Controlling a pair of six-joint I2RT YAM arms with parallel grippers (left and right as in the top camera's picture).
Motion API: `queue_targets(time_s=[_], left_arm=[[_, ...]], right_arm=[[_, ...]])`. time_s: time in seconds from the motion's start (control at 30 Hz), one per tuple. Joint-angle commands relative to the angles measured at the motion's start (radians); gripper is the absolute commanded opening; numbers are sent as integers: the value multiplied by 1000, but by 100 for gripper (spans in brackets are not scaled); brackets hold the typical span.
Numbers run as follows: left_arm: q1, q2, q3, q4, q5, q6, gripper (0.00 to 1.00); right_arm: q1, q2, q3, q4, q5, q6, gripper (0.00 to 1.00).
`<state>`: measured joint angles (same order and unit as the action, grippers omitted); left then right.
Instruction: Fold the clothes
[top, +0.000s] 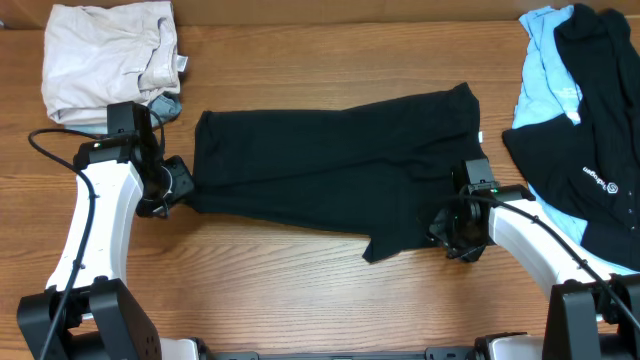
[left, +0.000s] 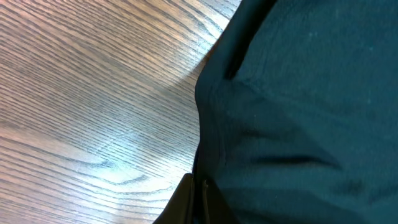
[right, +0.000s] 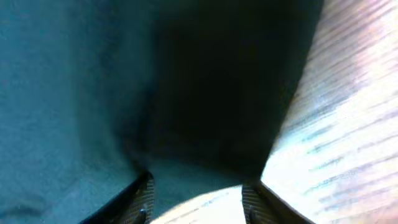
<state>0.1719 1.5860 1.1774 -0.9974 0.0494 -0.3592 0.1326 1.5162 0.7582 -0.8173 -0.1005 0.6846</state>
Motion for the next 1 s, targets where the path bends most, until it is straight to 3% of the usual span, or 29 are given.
queue_targets(time_s=[0.0, 0.1, 0.3, 0.43, 0.67, 0.77, 0.97], left_arm=[[2, -11, 16, 8, -4, 23, 4], [2, -11, 16, 12, -6, 23, 4], [2, -11, 16, 19, -8, 23, 4], [2, -11, 16, 19, -13, 23, 4], [2, -11, 16, 21, -38, 23, 4], [2, -11, 16, 29, -38, 23, 4], [2, -11, 16, 38, -38, 23, 4]], right_arm=[[4, -1, -7, 13, 30, 2, 27], [4, -1, -7, 3, 56, 1, 4], [4, -1, -5, -41, 55, 0, 4], [4, -8, 55, -198, 50, -9, 4], [4, -17, 269, -495, -109, -188, 4], [4, -16, 321, -459, -116, -211, 4], [4, 31, 322, -174, -92, -214, 4]])
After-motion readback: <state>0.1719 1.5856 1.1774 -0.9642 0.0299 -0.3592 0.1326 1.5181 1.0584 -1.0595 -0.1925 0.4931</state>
